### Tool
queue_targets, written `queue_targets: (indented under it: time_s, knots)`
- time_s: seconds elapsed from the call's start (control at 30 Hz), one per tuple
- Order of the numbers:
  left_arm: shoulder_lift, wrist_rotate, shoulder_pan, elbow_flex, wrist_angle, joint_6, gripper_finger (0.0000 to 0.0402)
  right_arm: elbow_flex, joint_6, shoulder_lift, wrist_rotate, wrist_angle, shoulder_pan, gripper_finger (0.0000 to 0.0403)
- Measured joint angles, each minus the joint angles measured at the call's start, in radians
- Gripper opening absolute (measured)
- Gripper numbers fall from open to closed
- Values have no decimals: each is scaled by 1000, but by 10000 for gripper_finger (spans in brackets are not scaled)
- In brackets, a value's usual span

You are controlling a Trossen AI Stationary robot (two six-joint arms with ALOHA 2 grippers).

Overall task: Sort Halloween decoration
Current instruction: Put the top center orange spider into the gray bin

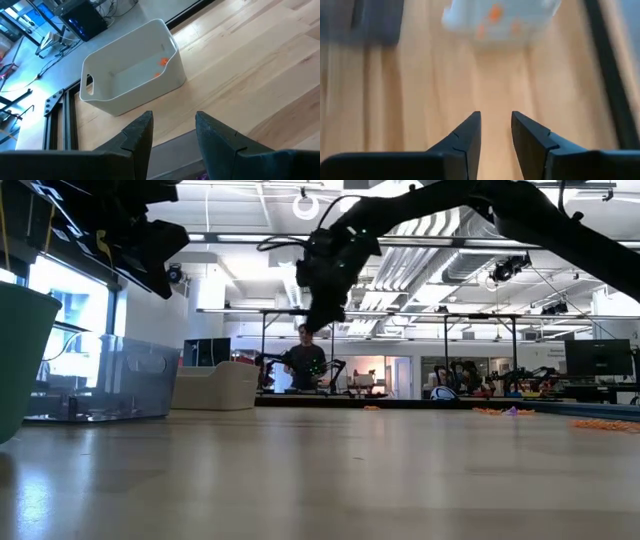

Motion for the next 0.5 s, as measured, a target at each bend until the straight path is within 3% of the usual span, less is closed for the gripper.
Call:
queue_targets:
  time_s: [0.13,0.5]
  knots:
    - [0,0,12,0,0,0,136,-1,-65,0,0,-150,2,92]
    - [0,-2,20,0,-3,-16,136,-1,-124,1,-8,-270,-23,82]
